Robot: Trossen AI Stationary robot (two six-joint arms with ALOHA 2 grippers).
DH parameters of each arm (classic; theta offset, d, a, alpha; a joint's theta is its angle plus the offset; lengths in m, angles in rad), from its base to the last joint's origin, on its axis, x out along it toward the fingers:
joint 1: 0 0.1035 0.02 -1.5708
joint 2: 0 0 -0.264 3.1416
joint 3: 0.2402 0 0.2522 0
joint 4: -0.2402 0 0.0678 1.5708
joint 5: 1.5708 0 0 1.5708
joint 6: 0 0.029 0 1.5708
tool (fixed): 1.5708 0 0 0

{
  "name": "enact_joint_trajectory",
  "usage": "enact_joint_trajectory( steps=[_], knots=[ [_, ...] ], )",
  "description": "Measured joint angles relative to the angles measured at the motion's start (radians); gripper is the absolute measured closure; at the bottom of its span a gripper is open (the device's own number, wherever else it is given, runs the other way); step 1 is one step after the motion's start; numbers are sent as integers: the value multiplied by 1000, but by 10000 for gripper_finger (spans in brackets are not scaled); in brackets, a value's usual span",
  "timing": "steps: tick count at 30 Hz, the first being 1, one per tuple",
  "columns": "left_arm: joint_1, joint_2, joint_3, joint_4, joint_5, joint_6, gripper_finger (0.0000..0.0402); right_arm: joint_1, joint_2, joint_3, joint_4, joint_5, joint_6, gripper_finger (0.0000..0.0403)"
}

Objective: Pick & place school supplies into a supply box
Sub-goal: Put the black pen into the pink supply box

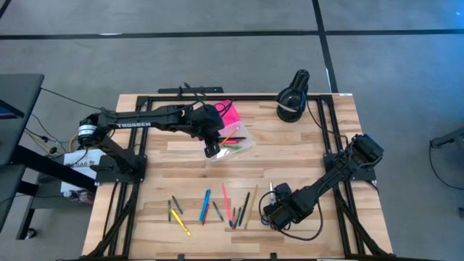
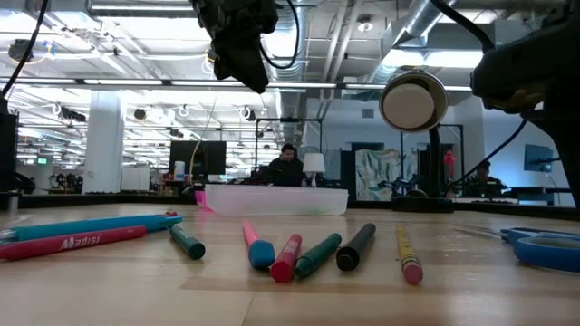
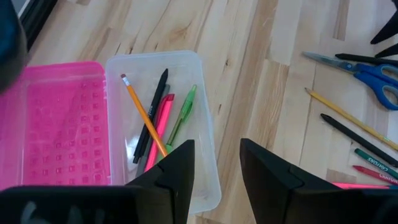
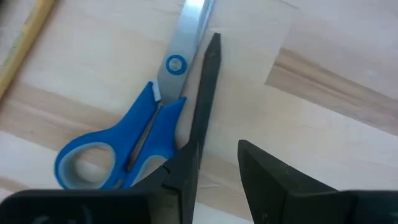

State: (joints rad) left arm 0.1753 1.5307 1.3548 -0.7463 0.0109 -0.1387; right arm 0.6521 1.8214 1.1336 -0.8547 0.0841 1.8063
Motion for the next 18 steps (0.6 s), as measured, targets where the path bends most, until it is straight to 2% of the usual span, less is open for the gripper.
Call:
enact_joint_trajectory(
  steps=[18],
  knots=[
    [-13, 0, 0, -5, 0, -5, 281, 0, 0, 0, 8, 26, 0, 296]
  ],
)
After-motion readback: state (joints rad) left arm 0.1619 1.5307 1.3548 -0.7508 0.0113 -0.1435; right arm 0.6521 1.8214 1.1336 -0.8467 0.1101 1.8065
